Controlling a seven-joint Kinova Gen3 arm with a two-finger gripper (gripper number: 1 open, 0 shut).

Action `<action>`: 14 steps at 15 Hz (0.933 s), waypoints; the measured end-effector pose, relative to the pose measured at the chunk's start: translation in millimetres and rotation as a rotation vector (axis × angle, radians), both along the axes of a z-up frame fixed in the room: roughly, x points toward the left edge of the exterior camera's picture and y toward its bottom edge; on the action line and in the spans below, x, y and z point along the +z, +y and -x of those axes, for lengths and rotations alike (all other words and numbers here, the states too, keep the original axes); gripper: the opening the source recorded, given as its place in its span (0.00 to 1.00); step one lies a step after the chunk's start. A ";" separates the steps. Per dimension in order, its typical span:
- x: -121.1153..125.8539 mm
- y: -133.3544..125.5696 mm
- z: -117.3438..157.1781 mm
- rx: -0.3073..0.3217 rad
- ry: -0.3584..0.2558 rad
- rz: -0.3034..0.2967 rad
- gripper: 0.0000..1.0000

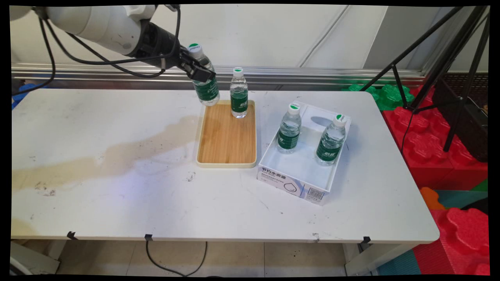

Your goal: Place the picked object on the tray

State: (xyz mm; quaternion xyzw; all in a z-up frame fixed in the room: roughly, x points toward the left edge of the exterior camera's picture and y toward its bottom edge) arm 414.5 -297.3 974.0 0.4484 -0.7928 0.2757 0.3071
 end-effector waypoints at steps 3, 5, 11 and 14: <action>-16.9 -22.7 -9.6 0.001 -0.032 -0.025 0.00; -30.8 -39.5 -14.3 0.000 -0.048 -0.049 0.00; -70.5 -85.0 -21.4 -0.014 -0.071 -0.110 0.00; -88.5 -105.2 -20.8 -0.024 -0.066 -0.133 0.00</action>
